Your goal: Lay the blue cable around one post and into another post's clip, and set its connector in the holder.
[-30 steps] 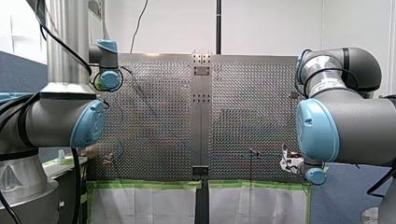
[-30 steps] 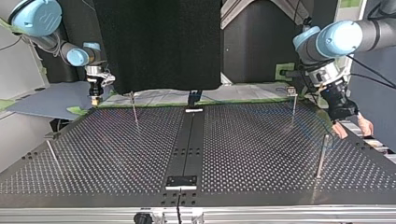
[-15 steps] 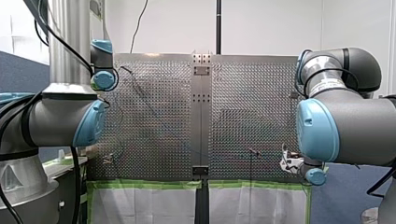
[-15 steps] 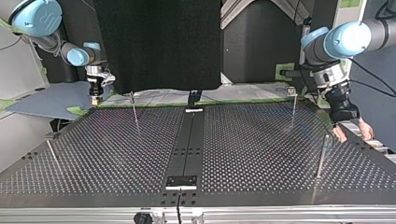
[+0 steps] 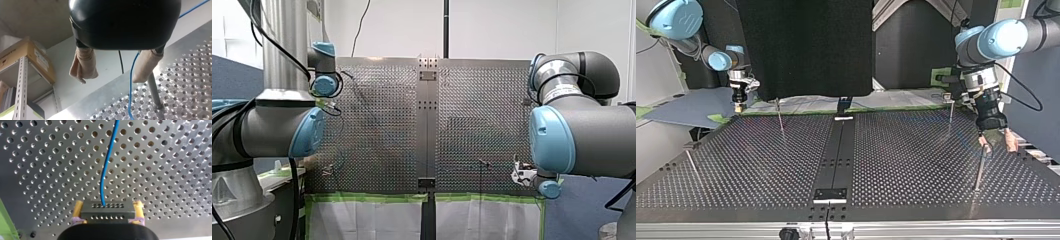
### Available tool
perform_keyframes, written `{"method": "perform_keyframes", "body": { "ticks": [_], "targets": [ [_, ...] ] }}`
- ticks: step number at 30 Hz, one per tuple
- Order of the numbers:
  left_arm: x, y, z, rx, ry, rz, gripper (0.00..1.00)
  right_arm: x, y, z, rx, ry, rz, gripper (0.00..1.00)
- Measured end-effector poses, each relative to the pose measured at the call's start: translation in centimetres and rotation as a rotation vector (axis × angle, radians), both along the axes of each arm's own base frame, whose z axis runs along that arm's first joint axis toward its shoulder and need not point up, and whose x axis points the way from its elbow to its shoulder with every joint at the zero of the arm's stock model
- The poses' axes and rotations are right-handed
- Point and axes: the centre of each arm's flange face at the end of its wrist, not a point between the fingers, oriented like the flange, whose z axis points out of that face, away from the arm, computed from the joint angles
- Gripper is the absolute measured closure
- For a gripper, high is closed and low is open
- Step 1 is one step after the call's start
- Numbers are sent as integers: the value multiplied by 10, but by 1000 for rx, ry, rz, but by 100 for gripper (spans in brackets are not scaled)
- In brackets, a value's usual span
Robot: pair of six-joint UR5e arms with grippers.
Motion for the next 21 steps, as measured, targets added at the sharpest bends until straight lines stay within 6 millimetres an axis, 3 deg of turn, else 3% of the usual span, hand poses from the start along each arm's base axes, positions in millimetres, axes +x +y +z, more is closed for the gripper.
{"method": "perform_keyframes", "body": {
  "ticks": [11, 21],
  "targets": [
    [12, 1, -26, -52, 42, -9, 0, 2, 0, 0, -1, 0, 3, 100],
    [42, 7, -46, -40, 81, 40, 0, 3, 1, -1, -1, 0, 4, 100]
  ]
}}
